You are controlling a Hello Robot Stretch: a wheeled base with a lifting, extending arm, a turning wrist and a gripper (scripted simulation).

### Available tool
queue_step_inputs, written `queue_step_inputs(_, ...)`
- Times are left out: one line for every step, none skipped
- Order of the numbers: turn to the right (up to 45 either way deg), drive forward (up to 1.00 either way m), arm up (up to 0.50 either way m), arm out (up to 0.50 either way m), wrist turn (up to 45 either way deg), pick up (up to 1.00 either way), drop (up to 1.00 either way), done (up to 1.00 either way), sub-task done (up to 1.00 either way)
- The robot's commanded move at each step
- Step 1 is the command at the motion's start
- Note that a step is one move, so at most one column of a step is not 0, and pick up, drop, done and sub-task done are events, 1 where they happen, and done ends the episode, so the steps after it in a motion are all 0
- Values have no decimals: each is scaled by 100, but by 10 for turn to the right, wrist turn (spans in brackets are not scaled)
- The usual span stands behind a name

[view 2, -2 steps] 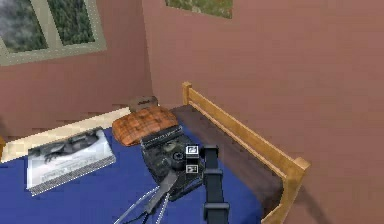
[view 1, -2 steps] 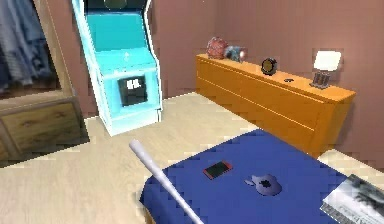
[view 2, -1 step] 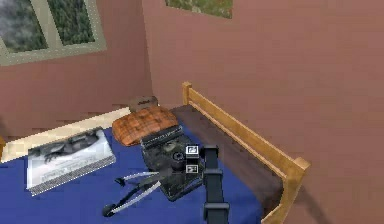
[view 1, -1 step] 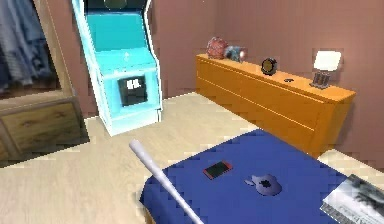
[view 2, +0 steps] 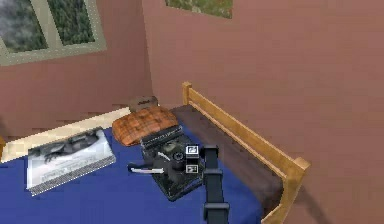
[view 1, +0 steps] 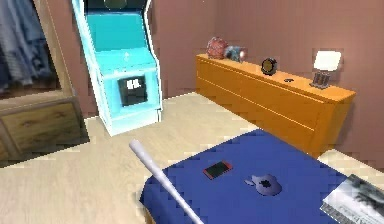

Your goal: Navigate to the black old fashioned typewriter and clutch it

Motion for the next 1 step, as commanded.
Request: queue_step_inputs(0,0,0,0,270,0,0,0,0)
